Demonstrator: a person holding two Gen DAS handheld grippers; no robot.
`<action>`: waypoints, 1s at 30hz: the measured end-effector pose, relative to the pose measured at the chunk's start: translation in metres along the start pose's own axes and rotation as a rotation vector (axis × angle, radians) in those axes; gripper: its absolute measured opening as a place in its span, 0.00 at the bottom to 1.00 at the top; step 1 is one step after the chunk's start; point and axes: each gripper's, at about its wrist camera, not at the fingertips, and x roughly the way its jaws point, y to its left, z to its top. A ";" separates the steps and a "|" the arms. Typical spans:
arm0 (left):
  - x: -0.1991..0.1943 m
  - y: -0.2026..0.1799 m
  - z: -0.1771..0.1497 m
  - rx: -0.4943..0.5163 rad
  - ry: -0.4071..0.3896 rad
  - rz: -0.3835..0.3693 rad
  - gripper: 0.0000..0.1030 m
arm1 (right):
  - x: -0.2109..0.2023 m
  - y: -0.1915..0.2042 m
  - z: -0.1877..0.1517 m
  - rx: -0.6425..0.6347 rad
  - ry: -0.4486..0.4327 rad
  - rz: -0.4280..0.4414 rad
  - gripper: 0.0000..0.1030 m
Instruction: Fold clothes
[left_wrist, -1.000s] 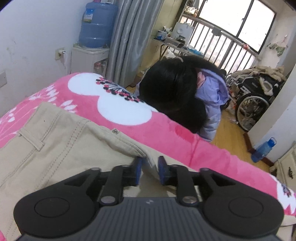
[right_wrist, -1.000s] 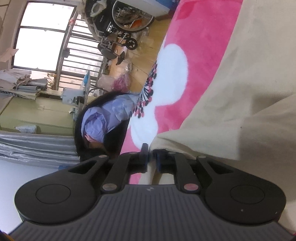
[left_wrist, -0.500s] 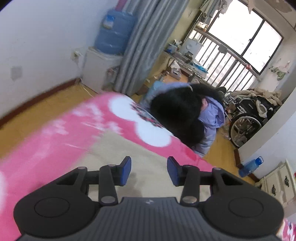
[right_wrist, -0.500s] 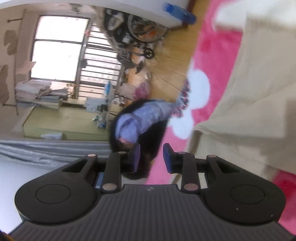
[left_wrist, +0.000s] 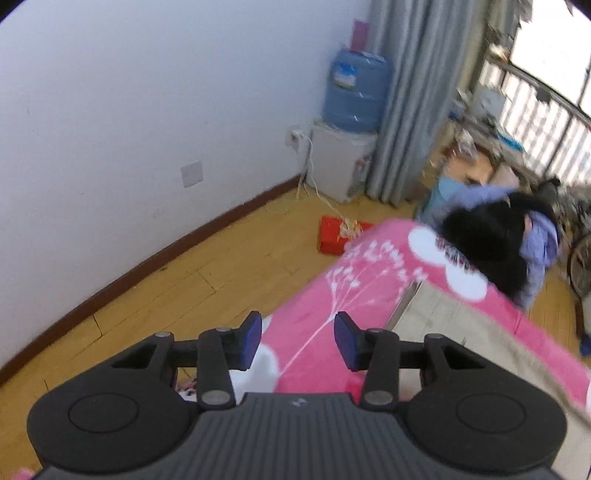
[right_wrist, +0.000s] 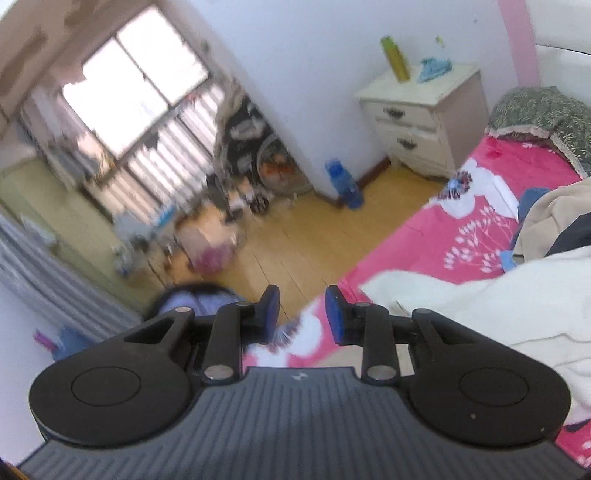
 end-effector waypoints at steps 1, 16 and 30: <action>-0.007 -0.007 0.004 -0.011 -0.010 0.006 0.43 | 0.018 -0.005 0.001 -0.012 0.031 0.014 0.27; -0.266 -0.117 0.058 0.263 -0.138 0.544 0.69 | 0.197 0.019 0.029 -0.525 0.387 0.403 0.27; -0.222 -0.175 0.083 0.282 -0.156 0.673 0.70 | 0.327 0.042 -0.204 -0.527 0.526 0.715 0.26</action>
